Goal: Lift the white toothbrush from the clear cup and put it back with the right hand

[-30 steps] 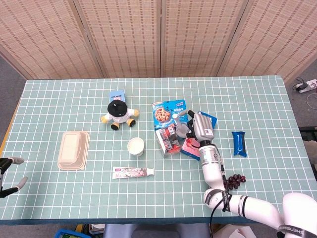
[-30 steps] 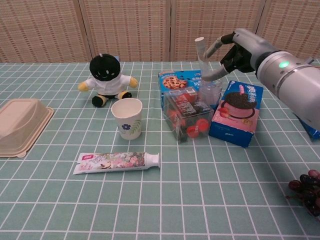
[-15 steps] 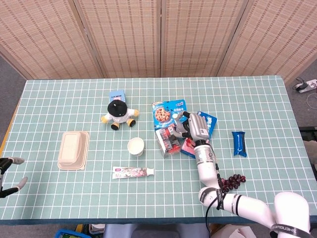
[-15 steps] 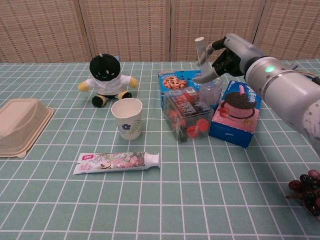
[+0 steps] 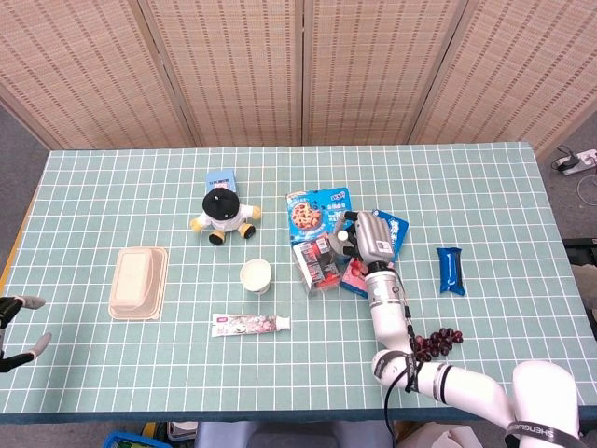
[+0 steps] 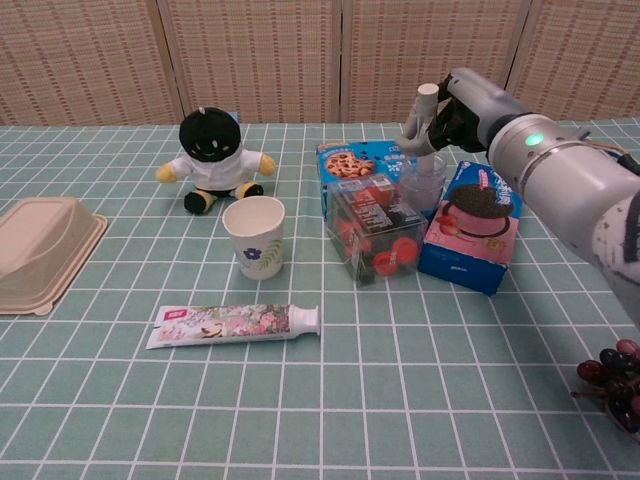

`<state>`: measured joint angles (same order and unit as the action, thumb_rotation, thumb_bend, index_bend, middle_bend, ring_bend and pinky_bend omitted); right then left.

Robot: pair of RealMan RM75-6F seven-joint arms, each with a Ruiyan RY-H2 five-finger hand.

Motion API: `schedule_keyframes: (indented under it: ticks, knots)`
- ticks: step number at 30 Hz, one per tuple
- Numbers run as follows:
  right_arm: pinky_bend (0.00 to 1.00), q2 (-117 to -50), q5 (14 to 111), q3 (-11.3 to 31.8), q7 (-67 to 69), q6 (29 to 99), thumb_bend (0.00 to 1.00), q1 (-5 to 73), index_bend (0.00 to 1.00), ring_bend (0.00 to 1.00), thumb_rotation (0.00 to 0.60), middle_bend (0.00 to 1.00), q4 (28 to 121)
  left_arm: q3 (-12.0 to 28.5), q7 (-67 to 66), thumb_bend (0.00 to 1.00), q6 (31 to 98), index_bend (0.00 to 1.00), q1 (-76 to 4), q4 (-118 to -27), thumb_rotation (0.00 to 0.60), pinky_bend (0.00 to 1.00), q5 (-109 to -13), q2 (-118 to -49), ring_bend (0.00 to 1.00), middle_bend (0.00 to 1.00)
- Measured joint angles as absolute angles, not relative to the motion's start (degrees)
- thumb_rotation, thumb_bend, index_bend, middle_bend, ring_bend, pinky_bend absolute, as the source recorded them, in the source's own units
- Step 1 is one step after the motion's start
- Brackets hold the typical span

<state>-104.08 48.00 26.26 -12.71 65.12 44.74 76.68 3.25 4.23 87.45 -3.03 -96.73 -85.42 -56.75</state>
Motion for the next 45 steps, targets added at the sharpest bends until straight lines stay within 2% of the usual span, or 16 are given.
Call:
schedule_keyframes:
  ticks: [16, 29, 35, 45]
  knots:
    - [1.00, -102.16, 50.23, 25.77, -11.20, 65.77, 0.37, 43.23, 0.74, 1.00, 0.600, 1.00, 79.40, 3.20, 4.23, 0.25, 87.17, 0.46, -3.14, -96.75, 0.600, 0.43, -85.33, -56.68, 0.32, 0.41]
    - [1.00, -99.76, 53.40, 25.56, -9.65, 67.75, 0.54, 41.67, 0.80, 1.00, 0.600, 1.00, 83.96, 3.22, 4.27, 0.25, 87.02, 0.46, -3.22, -96.75, 0.600, 0.43, -85.24, -56.68, 0.32, 0.41]
    - [1.00, -97.35, 54.71, 25.44, -9.13, 68.47, 0.62, 40.54, 0.80, 1.00, 0.600, 1.00, 89.64, 2.98, 5.41, 0.25, 86.20, 0.46, -3.43, -96.80, 0.600, 0.43, -85.30, -56.35, 0.32, 0.41]
    - [1.00, -91.71, 58.92, 24.55, -10.33, 71.44, 0.63, 38.25, 0.81, 1.00, 0.600, 1.00, 102.80, 2.93, 5.24, 0.25, 85.64, 0.46, -3.67, -96.73, 0.600, 0.43, -85.01, -56.34, 0.32, 0.41]
